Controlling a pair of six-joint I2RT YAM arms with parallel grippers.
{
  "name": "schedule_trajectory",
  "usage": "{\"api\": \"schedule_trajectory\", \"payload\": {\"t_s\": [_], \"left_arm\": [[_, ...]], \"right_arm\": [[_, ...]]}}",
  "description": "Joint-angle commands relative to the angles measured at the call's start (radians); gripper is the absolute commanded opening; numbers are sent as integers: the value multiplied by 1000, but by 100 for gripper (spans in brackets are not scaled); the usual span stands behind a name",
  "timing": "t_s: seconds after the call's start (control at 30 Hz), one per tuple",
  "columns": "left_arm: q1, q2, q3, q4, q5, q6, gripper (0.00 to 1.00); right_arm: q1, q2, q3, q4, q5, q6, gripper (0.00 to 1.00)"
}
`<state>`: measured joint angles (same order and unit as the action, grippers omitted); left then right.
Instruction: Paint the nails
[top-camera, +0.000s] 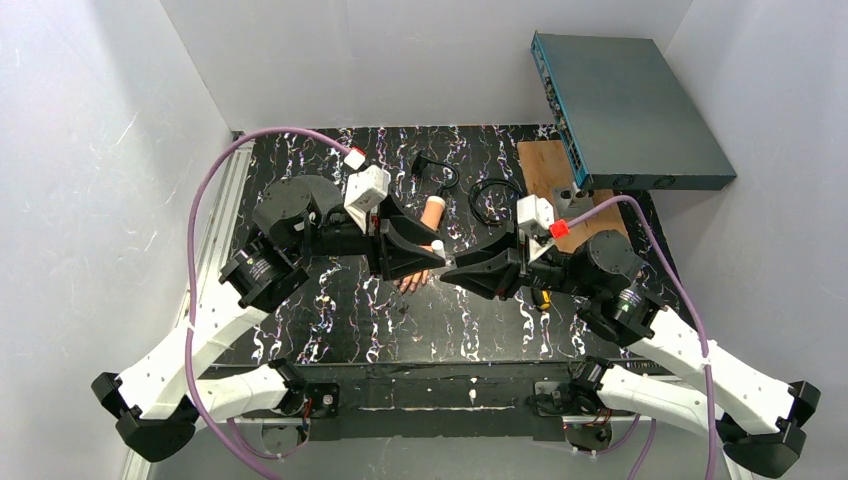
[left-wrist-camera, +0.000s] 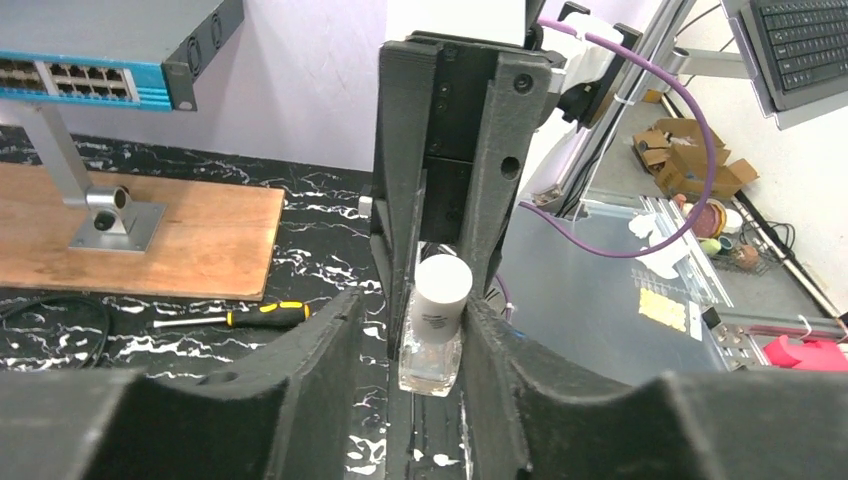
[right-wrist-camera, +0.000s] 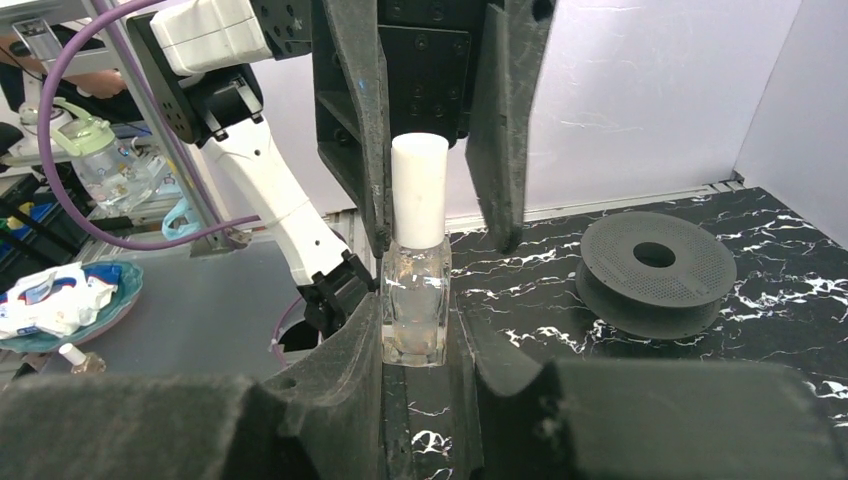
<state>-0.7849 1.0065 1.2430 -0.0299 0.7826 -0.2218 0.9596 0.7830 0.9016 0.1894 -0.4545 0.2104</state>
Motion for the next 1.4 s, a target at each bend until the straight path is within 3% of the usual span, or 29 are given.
{"api": "schedule_trajectory", "payload": {"t_s": [0.0, 0.07, 0.13, 0.17, 0.3, 0.57, 0.87, 0.93, 1.1, 1.27, 1.37], "left_arm": [[-3, -14, -5, 64, 49, -19, 33], [-3, -13, -9, 64, 50, -23, 22], [-3, -14, -15, 64, 48, -26, 3], [-4, -14, -18, 63, 46, -28, 0], [-2, -21, -29, 44, -22, -29, 0], [-4, 15, 1, -69, -406, -57, 0], [-4, 57, 22, -104, -518, -85, 0], [-5, 59, 21, -104, -522, -82, 10], [-4, 48, 24, -113, -520, -78, 61], [-4, 13, 25, -131, -453, -47, 82], [-4, 5, 58, -189, -374, -1, 88]], "right_arm": [[0, -1, 26, 82, -18, 17, 1], [1, 3, 30, 86, -14, 18, 1], [1, 8, 32, 91, -10, 19, 1], [0, 10, 31, 96, -6, 20, 1], [1, 21, 32, 130, 55, 9, 1], [1, 111, 95, 163, 402, -109, 1], [3, 163, 116, 213, 419, -156, 1], [1, 158, 110, 209, 409, -156, 1], [2, 132, 65, 202, 387, -130, 1], [2, 76, 14, 159, 387, -92, 1], [1, 28, -17, 142, 389, -63, 1]]}}
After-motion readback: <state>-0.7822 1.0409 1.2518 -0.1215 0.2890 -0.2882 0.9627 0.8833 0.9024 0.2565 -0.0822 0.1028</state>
